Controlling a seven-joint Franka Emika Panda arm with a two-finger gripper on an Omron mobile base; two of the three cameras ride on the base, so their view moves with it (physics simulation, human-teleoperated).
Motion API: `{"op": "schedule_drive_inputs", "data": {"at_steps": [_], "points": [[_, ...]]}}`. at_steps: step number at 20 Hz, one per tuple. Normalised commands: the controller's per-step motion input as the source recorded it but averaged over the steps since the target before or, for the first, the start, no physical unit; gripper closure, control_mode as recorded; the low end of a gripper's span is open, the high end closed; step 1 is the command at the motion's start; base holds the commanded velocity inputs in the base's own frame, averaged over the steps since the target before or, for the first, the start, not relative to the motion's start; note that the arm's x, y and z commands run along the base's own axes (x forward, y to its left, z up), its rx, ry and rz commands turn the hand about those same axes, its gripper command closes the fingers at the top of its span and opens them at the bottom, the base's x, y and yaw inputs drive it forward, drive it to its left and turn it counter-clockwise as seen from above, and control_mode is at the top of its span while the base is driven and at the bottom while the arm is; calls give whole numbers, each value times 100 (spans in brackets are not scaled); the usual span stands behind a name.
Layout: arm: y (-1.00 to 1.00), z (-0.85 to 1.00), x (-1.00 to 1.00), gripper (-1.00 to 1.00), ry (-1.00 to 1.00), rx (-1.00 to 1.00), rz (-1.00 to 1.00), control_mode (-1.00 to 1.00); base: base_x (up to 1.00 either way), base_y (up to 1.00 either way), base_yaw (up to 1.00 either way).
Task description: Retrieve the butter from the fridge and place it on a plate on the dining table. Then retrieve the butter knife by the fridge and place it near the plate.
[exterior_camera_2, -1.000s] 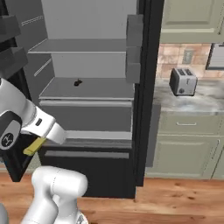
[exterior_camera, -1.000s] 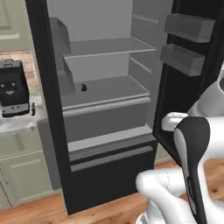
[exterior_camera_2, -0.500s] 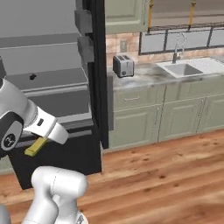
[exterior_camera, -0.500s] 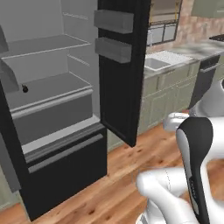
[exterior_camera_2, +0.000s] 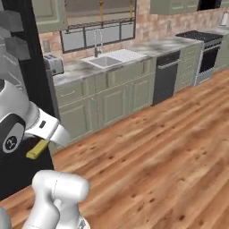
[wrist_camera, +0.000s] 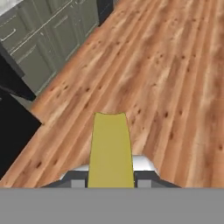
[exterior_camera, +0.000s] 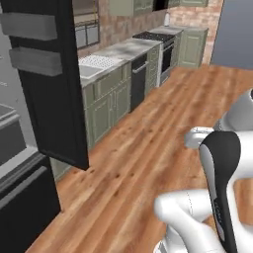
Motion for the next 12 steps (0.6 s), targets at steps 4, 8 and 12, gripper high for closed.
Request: {"op": "schedule_drive_inputs", "data": {"at_steps": [4,8,12], "points": [[0,0,0,100,0,0,0,100,-60,-5,-70],[0,0,0,100,0,0,0,100,-61,-6,-65],[0,0,0,100,0,0,0,100,-68,-10,-62]]}}
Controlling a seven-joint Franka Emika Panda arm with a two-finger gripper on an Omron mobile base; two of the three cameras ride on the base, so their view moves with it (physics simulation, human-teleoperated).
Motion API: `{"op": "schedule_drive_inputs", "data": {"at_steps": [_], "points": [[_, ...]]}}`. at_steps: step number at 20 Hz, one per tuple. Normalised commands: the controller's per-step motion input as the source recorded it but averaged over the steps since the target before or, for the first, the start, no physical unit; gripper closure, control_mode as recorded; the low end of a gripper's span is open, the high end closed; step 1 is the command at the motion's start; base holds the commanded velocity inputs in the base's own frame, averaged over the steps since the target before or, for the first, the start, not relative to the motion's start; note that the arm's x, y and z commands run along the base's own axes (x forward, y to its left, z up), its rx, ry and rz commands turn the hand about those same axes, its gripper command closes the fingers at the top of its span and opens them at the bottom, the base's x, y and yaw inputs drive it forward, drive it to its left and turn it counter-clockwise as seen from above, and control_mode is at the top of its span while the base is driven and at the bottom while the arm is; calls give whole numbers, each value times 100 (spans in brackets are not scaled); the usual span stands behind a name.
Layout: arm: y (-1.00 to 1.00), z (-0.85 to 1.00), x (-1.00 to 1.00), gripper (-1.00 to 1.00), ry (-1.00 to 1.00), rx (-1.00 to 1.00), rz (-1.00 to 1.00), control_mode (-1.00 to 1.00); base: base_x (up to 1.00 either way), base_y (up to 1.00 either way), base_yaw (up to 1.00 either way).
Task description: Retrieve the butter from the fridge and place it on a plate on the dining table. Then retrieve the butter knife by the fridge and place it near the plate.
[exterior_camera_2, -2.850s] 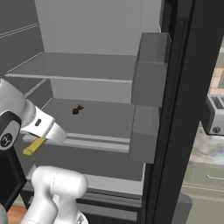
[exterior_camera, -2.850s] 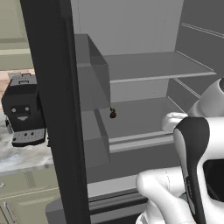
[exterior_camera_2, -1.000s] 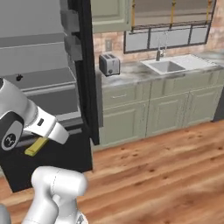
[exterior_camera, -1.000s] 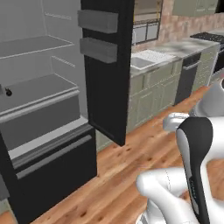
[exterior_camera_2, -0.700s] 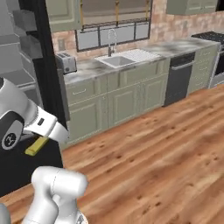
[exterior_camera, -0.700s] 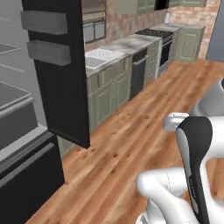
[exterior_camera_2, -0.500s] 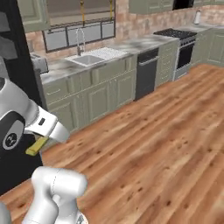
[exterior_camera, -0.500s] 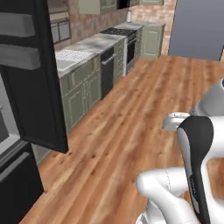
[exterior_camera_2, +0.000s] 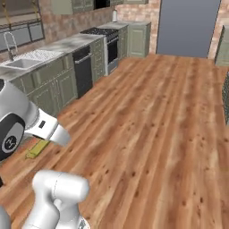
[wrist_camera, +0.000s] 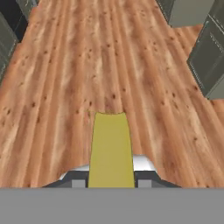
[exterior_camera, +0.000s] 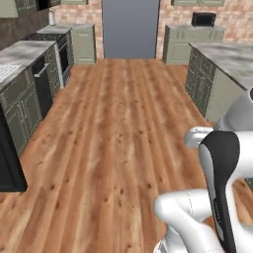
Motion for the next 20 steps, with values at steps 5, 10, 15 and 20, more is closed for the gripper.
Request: {"op": "schedule_drive_inputs", "data": {"at_steps": [5,10,15,20], "points": [[0,0,0,100,0,0,0,100,-69,-15,-60],[0,0,0,100,0,0,0,100,-46,-82,-44],[0,0,0,100,0,0,0,100,10,-100,-13],[0,0,0,100,0,0,0,100,36,-100,4]]}}
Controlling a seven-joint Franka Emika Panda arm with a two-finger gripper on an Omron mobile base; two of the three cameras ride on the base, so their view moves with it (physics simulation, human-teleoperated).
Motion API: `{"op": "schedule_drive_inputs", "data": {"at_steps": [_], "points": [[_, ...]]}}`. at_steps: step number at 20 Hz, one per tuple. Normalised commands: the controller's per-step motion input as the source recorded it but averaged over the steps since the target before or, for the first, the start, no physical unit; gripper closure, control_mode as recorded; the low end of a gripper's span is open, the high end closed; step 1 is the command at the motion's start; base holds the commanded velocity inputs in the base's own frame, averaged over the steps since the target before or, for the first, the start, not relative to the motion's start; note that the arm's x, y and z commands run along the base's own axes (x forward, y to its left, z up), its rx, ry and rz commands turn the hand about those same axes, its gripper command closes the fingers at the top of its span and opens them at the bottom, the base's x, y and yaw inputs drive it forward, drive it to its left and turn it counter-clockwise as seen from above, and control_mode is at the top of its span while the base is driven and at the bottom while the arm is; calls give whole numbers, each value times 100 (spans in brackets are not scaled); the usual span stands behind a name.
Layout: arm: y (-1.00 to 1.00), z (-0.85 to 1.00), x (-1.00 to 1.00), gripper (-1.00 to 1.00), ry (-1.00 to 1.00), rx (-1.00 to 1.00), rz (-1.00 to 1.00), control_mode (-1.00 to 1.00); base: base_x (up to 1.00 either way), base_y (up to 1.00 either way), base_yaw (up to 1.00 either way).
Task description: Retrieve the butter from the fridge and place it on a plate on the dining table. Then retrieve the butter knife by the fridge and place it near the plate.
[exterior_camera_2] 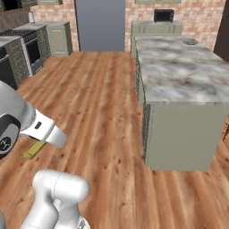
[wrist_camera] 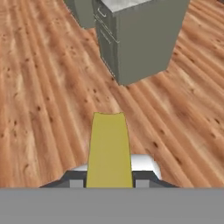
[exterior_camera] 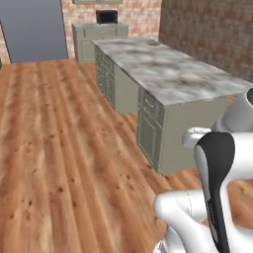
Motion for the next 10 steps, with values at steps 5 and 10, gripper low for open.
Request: {"op": "schedule_drive_inputs", "data": {"at_steps": [5,10], "points": [[0,0,0,100,0,0,0,100,32,-100,4],[0,0,0,100,0,0,0,100,42,-100,2]]}}
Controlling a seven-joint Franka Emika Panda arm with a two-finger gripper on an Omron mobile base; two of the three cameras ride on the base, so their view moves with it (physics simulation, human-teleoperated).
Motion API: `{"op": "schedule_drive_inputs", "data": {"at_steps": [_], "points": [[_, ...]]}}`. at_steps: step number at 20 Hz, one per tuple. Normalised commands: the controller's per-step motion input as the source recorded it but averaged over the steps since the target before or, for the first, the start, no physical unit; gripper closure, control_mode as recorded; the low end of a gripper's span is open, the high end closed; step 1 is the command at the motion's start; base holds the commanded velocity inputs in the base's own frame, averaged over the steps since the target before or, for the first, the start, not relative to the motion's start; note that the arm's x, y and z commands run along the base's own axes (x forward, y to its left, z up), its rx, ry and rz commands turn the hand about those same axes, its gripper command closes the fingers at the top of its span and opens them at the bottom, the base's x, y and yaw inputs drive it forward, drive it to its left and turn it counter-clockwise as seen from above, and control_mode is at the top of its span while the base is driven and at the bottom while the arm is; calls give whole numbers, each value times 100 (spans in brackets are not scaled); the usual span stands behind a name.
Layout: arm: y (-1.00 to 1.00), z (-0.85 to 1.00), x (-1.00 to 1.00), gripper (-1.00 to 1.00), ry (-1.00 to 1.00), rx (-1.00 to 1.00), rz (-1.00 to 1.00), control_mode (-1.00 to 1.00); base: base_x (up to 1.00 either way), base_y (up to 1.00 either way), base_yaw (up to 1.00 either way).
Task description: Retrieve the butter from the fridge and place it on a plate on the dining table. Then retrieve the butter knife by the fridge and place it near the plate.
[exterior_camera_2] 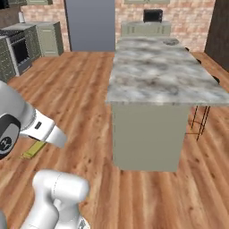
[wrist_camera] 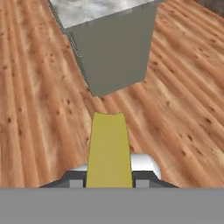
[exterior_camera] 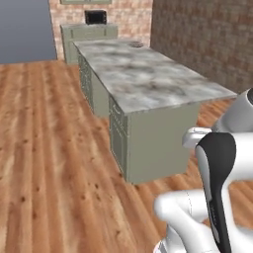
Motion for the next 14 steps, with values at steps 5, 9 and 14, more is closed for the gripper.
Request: {"op": "schedule_drive_inputs", "data": {"at_steps": [5,9,14], "points": [[0,0,0,100,0,0,0,100,71,-100,-1],[0,0,0,100,0,0,0,100,76,-100,-3],[0,0,0,100,0,0,0,100,63,-100,-5]]}}
